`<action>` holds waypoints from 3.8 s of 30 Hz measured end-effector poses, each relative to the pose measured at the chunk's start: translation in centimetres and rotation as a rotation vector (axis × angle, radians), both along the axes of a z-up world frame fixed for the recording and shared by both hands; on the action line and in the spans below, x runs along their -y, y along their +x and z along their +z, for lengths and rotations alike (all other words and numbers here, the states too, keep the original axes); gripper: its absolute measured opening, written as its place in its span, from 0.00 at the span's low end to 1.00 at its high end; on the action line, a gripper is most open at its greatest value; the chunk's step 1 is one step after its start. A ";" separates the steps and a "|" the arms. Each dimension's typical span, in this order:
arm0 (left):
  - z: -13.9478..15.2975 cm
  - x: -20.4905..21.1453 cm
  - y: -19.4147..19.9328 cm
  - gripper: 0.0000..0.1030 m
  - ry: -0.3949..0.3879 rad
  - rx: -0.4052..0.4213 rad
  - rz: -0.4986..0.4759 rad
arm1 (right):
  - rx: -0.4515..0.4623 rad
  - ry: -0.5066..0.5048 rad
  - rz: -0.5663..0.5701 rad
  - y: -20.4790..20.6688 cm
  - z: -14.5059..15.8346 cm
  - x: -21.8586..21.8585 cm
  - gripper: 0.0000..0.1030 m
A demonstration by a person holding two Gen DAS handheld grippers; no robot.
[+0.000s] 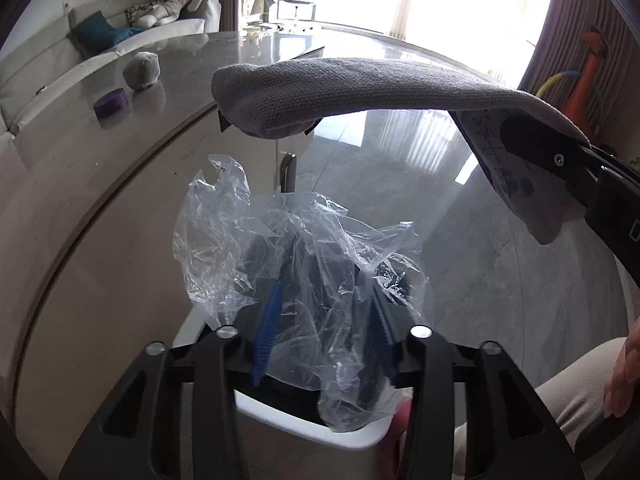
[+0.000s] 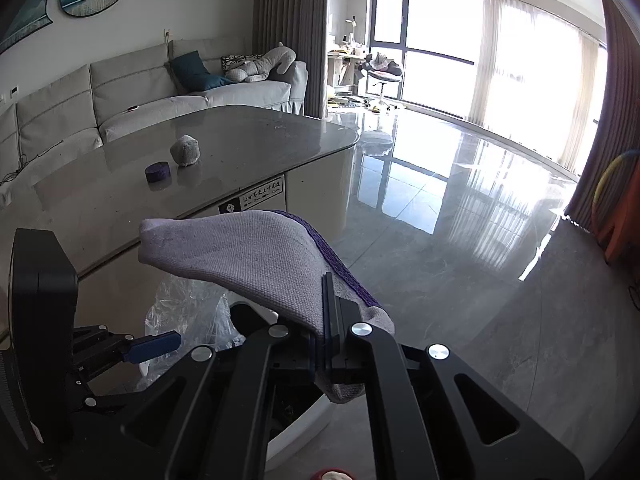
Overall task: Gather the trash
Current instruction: 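Carry the plastic bag and cloth over the white bin, then open the left tool to drop the bag, then lower and release the cloth, then move the left tool to the purple round tin and close on it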
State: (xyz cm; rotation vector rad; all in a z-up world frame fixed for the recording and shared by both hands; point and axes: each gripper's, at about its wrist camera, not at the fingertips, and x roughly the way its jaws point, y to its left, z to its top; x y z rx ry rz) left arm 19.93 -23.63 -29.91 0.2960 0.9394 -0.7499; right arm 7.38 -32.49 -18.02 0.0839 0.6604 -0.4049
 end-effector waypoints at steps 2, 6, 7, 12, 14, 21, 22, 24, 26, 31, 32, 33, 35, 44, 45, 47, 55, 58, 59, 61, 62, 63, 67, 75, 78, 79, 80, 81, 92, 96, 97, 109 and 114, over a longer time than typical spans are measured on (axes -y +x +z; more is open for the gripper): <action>-0.4 -0.1 -0.2 0.95 0.014 0.044 0.010 | -0.009 -0.003 0.003 0.2 -0.1 -0.2 0.03; -1.1 -0.2 0.0 0.95 0.040 0.047 0.010 | -0.019 -0.011 0.008 0.3 -0.3 -0.5 0.03; -1.1 -0.3 0.1 0.95 0.035 0.048 0.016 | -0.021 -0.013 0.009 0.6 -0.3 -0.6 0.03; -0.8 -1.0 0.3 0.95 0.033 0.055 0.026 | -0.030 -0.014 0.020 0.6 -0.4 -0.8 0.03; -0.6 -1.4 0.3 0.95 0.035 0.067 0.039 | -0.032 -0.013 0.026 0.6 -0.5 -1.0 0.03; 1.6 -4.8 0.8 0.95 -0.015 0.092 0.146 | -0.050 0.023 0.045 1.1 -1.4 -1.7 0.03; 1.9 -5.4 0.9 0.95 -0.019 0.091 0.159 | -0.054 0.038 0.048 1.2 -1.6 -1.8 0.03; 2.6 -6.4 1.2 0.95 -0.025 0.107 0.187 | -0.065 0.059 0.055 1.6 -2.2 -2.3 0.03; 3.1 -7.2 1.3 0.95 -0.027 0.119 0.202 | -0.083 0.062 0.065 1.9 -2.8 -2.9 0.03; 4.4 -9.0 1.6 0.95 -0.047 0.142 0.240 | -0.132 0.066 0.084 2.7 -4.2 -4.0 0.03; 4.7 -9.1 1.6 0.95 -0.052 0.143 0.242 | -0.138 0.069 0.087 2.8 -4.5 -4.2 0.03; 4.8 -9.2 1.7 0.95 -0.053 0.145 0.244 | -0.142 0.074 0.088 2.9 -4.7 -4.4 0.03; 5.0 -9.3 1.7 0.95 -0.056 0.151 0.243 | -0.153 0.075 0.090 3.1 -5.1 -4.6 0.03; 5.1 -9.7 2.0 0.95 -0.067 0.146 0.247 | -0.199 0.089 0.084 4.0 -6.8 -4.5 0.03; 5.1 -9.7 2.0 0.95 -0.067 0.146 0.248 | -0.205 0.094 0.085 4.1 -7.0 -4.5 0.03; 5.2 -9.7 2.2 0.95 -0.064 0.150 0.246 | -0.209 0.094 0.086 4.1 -7.2 -4.6 0.03; 5.2 -9.6 2.4 0.95 -0.059 0.149 0.245 | -0.226 -0.036 0.053 4.9 -7.6 -5.8 0.96; 5.5 -9.7 2.4 0.95 -0.062 0.154 0.251 | -0.182 -0.016 0.057 4.8 -6.9 -5.5 0.96; 5.6 -9.7 2.4 0.95 -0.061 0.157 0.252 | -0.170 -0.009 0.053 4.7 -6.8 -5.3 0.96; 5.7 -9.8 2.3 0.95 -0.063 0.162 0.252 | -0.169 0.003 0.051 4.8 -6.7 -5.2 0.96; 5.8 -9.8 2.3 0.95 -0.063 0.163 0.251 | -0.166 0.005 0.049 4.8 -6.7 -5.1 0.96; 5.7 -9.8 2.2 0.95 -0.062 0.165 0.251 | -0.165 0.003 0.047 4.8 -6.7 -5.1 0.96; 5.8 -10.1 2.1 0.95 -0.065 0.170 0.252 | -0.157 -0.014 0.052 4.9 -6.2 -5.6 0.96; 7.6 -10.5 2.9 0.95 -0.074 0.224 0.268 | -0.055 -0.023 0.103 6.7 -2.8 -6.1 0.96; 9.0 -10.9 4.3 0.95 -0.088 0.255 0.282 | -0.008 -0.025 0.135 8.9 -0.9 -5.9 0.96; 9.5 -11.0 5.0 0.95 -0.098 0.255 0.290 | 0.000 -0.038 0.149 9.9 -0.3 -6.0 0.96; 9.9 -11.2 5.8 0.95 -0.107 0.255 0.299 | 0.009 -0.047 0.166 10.9 0.2 -6.1 0.96; 10.3 -11.3 6.7 0.95 -0.117 0.260 0.310 | 0.018 -0.054 0.182 11.9 0.7 -6.2 0.96; 11.0 -9.9 17.9 0.95 -0.130 0.255 0.382 | 0.091 -0.106 0.152 20.0 2.7 -4.4 0.96; 9.5 -8.8 21.4 0.95 -0.108 0.234 0.394 | 0.090 -0.060 0.110 21.3 1.6 -3.0 0.96; 9.3 -8.5 22.2 0.95 -0.102 0.231 0.387 | 0.081 -0.058 0.111 21.9 1.3 -2.9 0.96; 4.8 -6.6 28.5 0.95 0.025 0.162 0.329 | 0.034 -0.125 0.158 25.8 -1.3 -3.3 0.96; 3.3 -5.6 29.4 0.95 0.093 0.134 0.279 | 0.061 -0.052 0.147 26.9 -0.9 -2.2 0.96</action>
